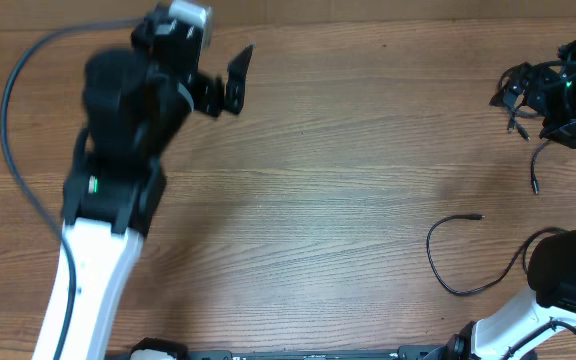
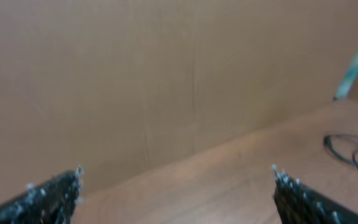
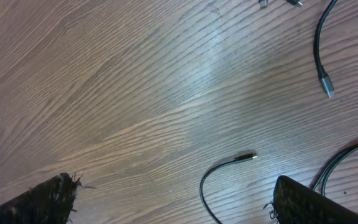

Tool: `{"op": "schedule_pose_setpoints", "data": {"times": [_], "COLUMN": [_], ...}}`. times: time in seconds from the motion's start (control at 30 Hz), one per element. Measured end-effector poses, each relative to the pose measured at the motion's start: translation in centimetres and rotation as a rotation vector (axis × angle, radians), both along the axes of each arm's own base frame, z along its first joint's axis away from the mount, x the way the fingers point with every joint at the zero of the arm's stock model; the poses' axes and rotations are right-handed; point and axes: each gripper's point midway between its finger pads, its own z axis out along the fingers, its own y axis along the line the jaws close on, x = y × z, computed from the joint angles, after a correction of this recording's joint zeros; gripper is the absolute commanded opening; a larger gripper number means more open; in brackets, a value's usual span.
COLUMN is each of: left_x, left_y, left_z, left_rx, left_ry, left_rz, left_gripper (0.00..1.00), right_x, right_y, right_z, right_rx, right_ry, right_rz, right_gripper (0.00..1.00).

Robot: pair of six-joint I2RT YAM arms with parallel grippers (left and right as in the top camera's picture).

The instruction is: Untangle cables

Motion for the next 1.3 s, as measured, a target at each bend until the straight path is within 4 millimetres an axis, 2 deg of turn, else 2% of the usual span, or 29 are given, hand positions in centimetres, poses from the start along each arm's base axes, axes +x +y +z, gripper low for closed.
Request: {"op": "schedule_pose_setpoints", "data": {"times": [0.1,0.23,0.43,0.57,0.67,1.03,1.13,1.3], "left_x": [-2.2,-5.2,-10.0,-12.1,-13.0,-14.8,-14.8,-14.9], "left_y": [0.4,1.4,4.0,6.0,7.3,9.8,10.2,10.7], "left_z": [-0.3,-2.5,-4.8,-7.0,-9.6,-17.4,-20.9,-24.0], "left_rx": [-0.026,-0.052,-0.121,-0.171,-0.195,-0.272,-0.27,-0.241], "left_ry": [-0.093,-0.164,-0.261,-0.284,-0.273,-0.249,-0.149,-0.033], "left_rz": [0.001,0.021,0.107,0.174,0.221,0.318,0.351,0.391], "left_gripper": [0.99,0.99,1.0,1.0,1.0,1.0,1.0,1.0], "right_x": [0.0,0.0,0.0,0.0,0.0,0.0,0.0,0.0], "right_y": [0.0,0.0,0.0,0.0,0.0,0.0,0.0,0.0], "right_z": [0.0,0.0,0.0,0.0,0.0,0.0,0.0,0.0], "right_rx": [0.0,0.0,-0.001,0.0,0.0,0.0,0.0,0.0], "right_ry": [0.0,0.0,0.0,0.0,0.0,0.0,0.0,0.0], "right_rz": [0.001,0.0,0.001,0.001,0.0,0.001,0.001,0.001], "right_gripper": [1.0,1.0,1.0,1.0,1.0,1.0,1.0,1.0]}}
